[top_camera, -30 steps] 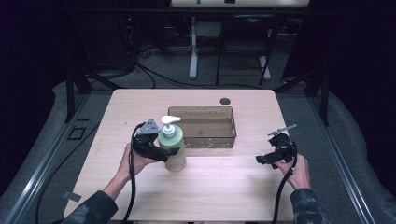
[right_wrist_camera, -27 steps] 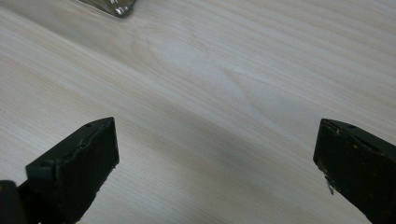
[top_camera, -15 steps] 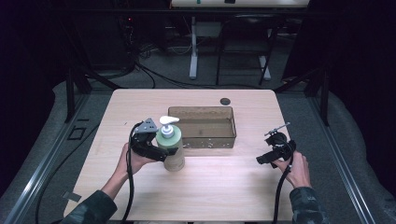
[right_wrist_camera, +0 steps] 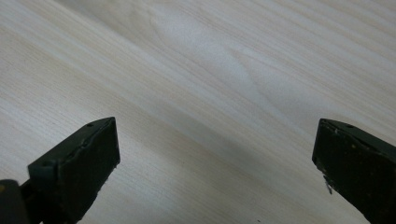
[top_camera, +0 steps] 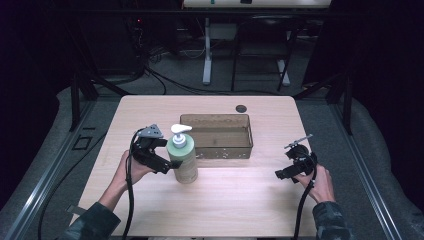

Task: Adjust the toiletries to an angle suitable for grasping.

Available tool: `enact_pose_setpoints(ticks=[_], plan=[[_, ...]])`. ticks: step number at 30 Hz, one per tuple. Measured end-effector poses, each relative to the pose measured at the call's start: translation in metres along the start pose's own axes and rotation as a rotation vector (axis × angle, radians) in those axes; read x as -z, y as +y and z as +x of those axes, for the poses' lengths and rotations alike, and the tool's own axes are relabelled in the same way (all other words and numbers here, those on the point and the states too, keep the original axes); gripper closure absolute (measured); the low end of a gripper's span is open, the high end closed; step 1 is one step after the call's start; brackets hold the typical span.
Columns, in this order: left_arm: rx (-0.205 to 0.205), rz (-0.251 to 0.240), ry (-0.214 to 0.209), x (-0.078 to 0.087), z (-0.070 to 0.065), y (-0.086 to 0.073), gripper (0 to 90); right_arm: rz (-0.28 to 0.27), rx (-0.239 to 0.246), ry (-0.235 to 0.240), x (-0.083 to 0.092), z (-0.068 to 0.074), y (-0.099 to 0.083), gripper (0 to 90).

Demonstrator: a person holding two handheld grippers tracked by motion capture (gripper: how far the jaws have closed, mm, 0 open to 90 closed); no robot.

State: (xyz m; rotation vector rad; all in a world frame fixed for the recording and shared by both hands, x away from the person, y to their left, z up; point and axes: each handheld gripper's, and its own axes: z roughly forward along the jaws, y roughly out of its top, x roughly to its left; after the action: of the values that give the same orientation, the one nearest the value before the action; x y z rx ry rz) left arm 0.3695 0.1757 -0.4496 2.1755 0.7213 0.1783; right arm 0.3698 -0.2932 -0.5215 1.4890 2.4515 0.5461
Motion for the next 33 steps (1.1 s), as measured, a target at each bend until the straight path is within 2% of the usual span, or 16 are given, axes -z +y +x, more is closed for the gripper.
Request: enact_pose_setpoints(ticks=[5, 8, 13, 15, 18, 21, 23, 26, 33], plan=[[0.011, 0.012, 0.01, 0.012, 0.002, 0.005, 0.2, -0.009, 0.004, -0.006, 0.002, 0.001, -0.001, 0.5], [0.021, 0.04, -0.018, 0.018, 0.005, 0.007, 0.2, -0.005, 0.0, -0.004, 0.001, 0.0, -0.002, 0.7], [-0.01, 0.083, -0.004, 0.025, 0.007, 0.015, 0.3, -0.002, 0.0, 0.003, 0.0, 0.002, -0.001, 0.7], [-0.043, 0.093, 0.019, 0.028, 0.005, 0.019, 1.0, -0.003, 0.012, -0.006, 0.0, 0.002, -0.001, 0.6], [-0.052, 0.093, 0.015, 0.032, 0.004, 0.026, 1.9, -0.003, 0.019, -0.01, -0.001, 0.003, -0.001, 0.6], [-0.05, 0.115, 0.013, 0.033, 0.003, 0.032, 1.4, -0.003, 0.021, -0.01, 0.0, 0.003, -0.002, 0.7], [-0.056, 0.153, 0.001, 0.033, 0.004, 0.037, 0.3, -0.001, 0.021, -0.008, 0.0, 0.002, -0.002, 0.7], [-0.063, 0.186, -0.008, 0.033, 0.005, 0.044, 0.2, 0.0, 0.021, -0.004, 0.001, 0.003, -0.002, 0.8], [-0.097, 0.234, 0.006, 0.037, 0.006, 0.058, 0.2, 0.016, 0.024, 0.002, -0.001, 0.004, -0.001, 1.1]])
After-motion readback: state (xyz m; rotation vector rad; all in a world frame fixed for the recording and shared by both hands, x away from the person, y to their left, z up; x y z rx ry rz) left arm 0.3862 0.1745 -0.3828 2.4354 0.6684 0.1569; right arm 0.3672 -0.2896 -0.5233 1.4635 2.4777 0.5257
